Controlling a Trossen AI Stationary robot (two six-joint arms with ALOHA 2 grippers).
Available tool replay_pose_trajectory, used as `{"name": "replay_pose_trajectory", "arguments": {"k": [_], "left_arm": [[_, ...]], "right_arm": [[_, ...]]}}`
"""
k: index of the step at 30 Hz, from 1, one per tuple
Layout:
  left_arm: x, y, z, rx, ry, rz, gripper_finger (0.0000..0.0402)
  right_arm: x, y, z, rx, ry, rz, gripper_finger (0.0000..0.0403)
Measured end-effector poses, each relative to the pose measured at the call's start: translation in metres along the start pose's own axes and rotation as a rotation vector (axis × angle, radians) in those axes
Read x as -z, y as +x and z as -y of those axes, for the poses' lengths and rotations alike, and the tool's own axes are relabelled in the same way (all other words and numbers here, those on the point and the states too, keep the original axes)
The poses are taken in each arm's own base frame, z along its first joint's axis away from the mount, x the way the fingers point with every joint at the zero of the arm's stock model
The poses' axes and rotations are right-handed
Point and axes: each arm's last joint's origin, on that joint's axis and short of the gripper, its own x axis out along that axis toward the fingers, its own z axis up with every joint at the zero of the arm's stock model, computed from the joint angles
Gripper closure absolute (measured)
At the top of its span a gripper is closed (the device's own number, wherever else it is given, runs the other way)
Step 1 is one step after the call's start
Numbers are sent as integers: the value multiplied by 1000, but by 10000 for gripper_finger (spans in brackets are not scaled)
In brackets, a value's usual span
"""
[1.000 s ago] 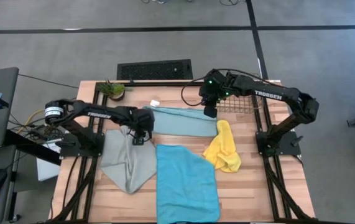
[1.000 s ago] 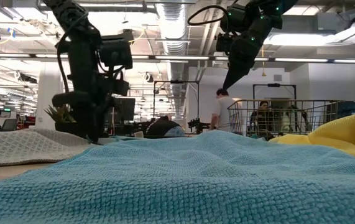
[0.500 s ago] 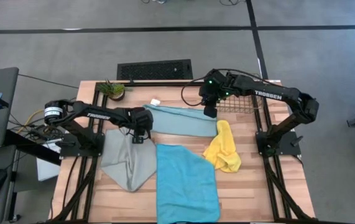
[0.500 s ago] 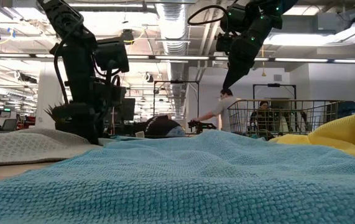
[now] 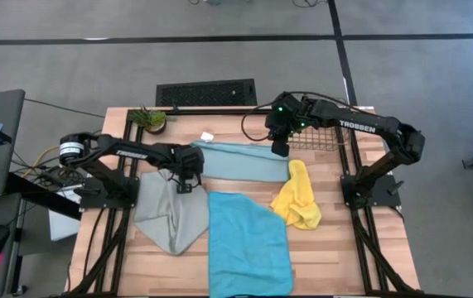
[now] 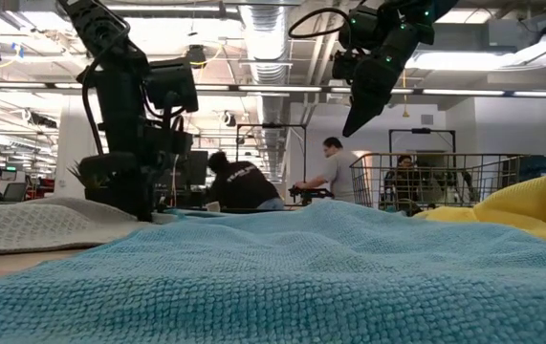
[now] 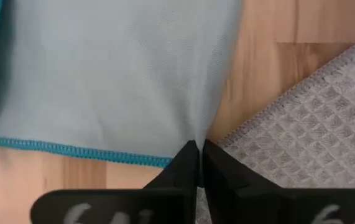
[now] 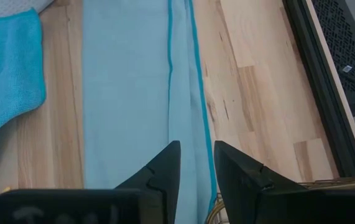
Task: Fold microfiber towels
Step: Fold the light blue microfiber cloth
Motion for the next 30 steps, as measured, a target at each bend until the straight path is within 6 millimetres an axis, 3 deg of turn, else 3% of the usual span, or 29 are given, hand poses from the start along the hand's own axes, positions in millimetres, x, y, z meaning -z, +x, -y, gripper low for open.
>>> {"name": "replay_pose_trajectory", "arguments": {"k": [9, 20, 30], "left_arm": [[-3, -17, -2, 24, -19, -143, 397], [-26, -38, -11, -41, -15, -93, 400], [-56, -58, -19, -78, 88, 91, 401]], "right_arm": [[0, 0, 0, 0, 0, 0, 281], [0, 0, 0, 0, 0, 0, 281], [1, -3, -1, -1, 1, -6, 281]]}}
